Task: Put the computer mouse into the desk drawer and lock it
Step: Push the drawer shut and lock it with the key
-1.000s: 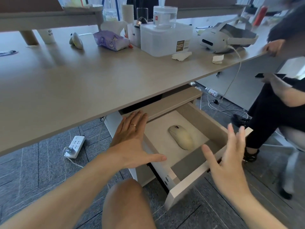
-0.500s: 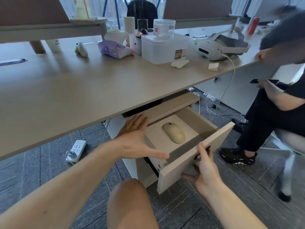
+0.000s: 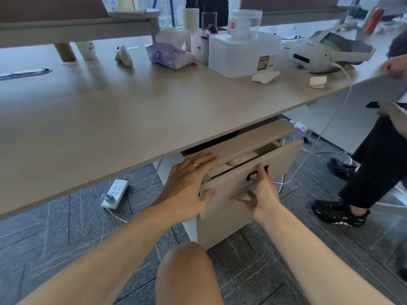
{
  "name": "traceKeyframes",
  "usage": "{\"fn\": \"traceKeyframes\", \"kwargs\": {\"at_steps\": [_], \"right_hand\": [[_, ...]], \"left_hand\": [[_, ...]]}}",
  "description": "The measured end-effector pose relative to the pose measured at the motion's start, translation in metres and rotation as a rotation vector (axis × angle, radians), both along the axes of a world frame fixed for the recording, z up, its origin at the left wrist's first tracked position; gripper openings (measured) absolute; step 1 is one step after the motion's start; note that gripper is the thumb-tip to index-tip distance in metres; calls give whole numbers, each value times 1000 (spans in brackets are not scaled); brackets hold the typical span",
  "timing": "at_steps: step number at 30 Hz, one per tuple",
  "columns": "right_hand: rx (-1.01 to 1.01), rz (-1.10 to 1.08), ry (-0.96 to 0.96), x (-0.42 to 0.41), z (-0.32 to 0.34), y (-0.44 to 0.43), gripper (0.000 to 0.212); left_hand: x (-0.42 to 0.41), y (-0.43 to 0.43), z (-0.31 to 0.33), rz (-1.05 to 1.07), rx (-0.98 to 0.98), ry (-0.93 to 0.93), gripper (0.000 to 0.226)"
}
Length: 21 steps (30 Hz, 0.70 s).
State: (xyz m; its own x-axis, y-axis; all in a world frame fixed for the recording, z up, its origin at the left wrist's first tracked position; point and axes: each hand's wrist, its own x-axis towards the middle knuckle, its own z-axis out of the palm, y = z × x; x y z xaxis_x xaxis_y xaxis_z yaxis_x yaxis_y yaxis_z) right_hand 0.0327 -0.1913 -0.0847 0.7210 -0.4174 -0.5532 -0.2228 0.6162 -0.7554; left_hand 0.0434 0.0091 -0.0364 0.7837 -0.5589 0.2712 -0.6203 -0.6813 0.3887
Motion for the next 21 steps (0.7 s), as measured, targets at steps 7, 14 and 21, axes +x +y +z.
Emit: {"fn": "traceKeyframes", "kwargs": {"at_steps": [7,14,21], "right_hand": [[30,102,-22,41,-14,3,63],[-3,131,-22,47,-16,3,56],[-27,136,-28,49,-16,3,51]], "left_hand": [[15,4,-12,-12,-142,-51,56],[17,4,-17,-33,-194,-89,58],[17,3,-21,-22,-189,-127,65]]}}
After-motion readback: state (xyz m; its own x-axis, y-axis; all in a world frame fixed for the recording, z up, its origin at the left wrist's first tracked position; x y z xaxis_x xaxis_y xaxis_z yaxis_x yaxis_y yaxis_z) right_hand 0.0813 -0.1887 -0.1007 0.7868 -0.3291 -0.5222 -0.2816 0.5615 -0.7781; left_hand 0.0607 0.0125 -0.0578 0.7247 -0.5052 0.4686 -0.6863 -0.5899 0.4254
